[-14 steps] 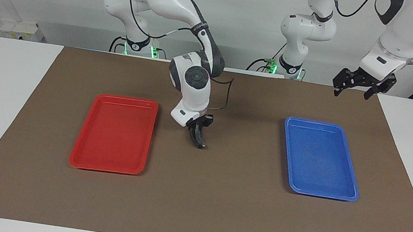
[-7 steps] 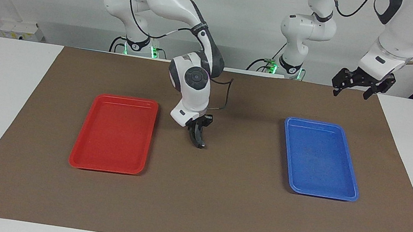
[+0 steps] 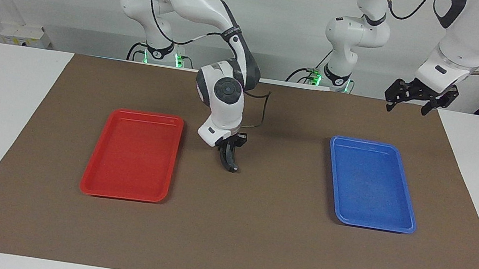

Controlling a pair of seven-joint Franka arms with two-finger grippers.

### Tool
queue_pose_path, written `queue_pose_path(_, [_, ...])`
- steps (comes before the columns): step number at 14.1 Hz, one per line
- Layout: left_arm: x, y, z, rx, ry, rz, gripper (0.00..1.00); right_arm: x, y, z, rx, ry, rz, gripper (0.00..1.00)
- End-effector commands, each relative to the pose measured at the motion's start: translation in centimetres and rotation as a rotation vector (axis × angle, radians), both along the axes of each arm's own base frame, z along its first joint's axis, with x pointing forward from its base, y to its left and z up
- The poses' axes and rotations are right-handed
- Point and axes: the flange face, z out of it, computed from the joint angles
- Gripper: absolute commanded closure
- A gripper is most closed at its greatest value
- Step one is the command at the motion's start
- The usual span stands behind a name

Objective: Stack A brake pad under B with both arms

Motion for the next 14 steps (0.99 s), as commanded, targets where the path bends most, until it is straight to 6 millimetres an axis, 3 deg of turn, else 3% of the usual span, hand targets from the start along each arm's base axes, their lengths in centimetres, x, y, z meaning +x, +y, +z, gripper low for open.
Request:
queue_pose_path(1, [-0.1, -0.1, 0.3, -0.012, 0.012, 0.011, 0.0, 0.0, 0.2, 1.5, 0.036, -0.027, -0.031, 0.0])
queue_pose_path(5, [-0.1, 0.1, 0.3, -0.012, 0.011, 0.014, 0.0, 1.6, -2.3, 8.2, 0.075, -0.108, -0.062, 0.0])
queue_pose_path(9, [-0.2, -0.1, 0.5, -0.012, 0.005, 0.011, 0.0, 2.9, -10.1, 14.9, 0.028, -0.126, -0.121, 0.0])
queue_pose_path(14, [-0.1, -0.2, 0.5, -0.012, 0.004, 0.009, 0.0, 1.9, -20.1, 21.9, 0.025, -0.084, -0.134, 0.0])
